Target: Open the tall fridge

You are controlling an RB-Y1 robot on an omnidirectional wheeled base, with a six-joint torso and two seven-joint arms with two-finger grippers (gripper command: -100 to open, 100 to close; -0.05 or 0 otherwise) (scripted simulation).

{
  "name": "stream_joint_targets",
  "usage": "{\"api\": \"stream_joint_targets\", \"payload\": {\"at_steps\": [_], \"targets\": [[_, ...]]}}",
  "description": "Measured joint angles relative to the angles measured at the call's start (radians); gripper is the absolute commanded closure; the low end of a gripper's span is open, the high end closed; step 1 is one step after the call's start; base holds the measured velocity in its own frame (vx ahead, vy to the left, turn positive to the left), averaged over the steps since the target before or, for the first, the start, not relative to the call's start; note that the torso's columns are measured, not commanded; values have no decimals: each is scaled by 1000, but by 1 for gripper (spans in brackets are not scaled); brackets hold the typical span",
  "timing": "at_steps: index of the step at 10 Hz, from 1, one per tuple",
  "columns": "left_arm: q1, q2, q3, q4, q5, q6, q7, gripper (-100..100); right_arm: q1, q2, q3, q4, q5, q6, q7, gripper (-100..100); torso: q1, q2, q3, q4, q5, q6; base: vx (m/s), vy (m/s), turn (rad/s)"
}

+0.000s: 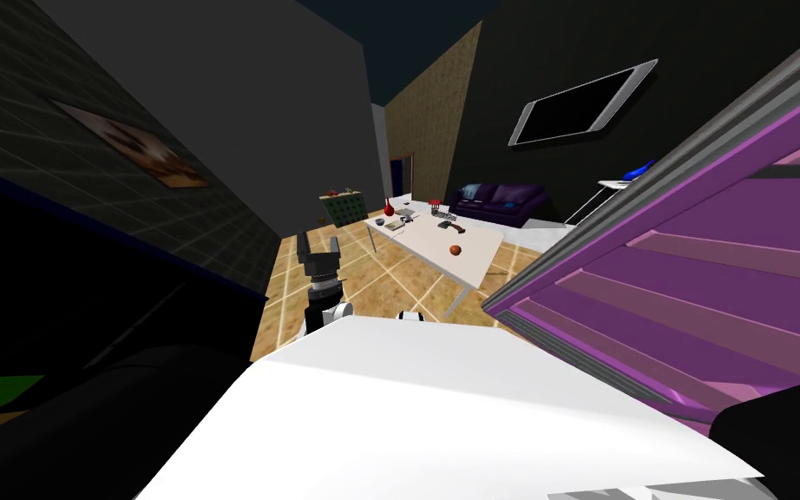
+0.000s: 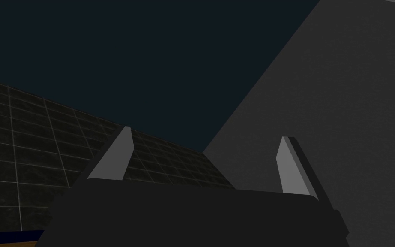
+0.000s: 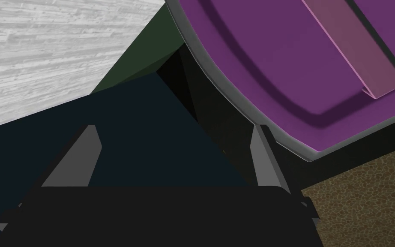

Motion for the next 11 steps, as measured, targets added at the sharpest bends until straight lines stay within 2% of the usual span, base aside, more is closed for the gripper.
{"api": "stream_joint_targets", "payload": {"at_steps": [1, 3, 5, 7, 11], "targets": [[0, 0, 0, 0, 0, 0, 0, 0, 24, -6, -2, 3, -2, 0, -3, -100, 0, 0, 0, 0, 0, 0, 0, 0, 0], [0, 0, 0, 0, 0, 0, 0, 0, 30, -9, -13, 6, 2, -5, -12, -100, -6, -2, -1, 0, -1, 1, 39, -89, -91], [0, 0, 0, 0, 0, 0, 0, 0, 32, -11, -19, 23, 10, -20, -24, -100, 2, 0, 0, 0, 1, 0, 37, -26, -56], [0, 0, 0, 0, 0, 0, 0, 0, 29, -11, -35, 65, 39, -67, -56, -100, 2, -1, -1, 0, 1, 0, 58, -33, -79], [0, 0, 0, 0, 0, 0, 0, 0, 37, -22, -71, 184, 99, -185, -137, -100, 0, 0, 0, 0, 0, 0, 56, -37, -62]]}}
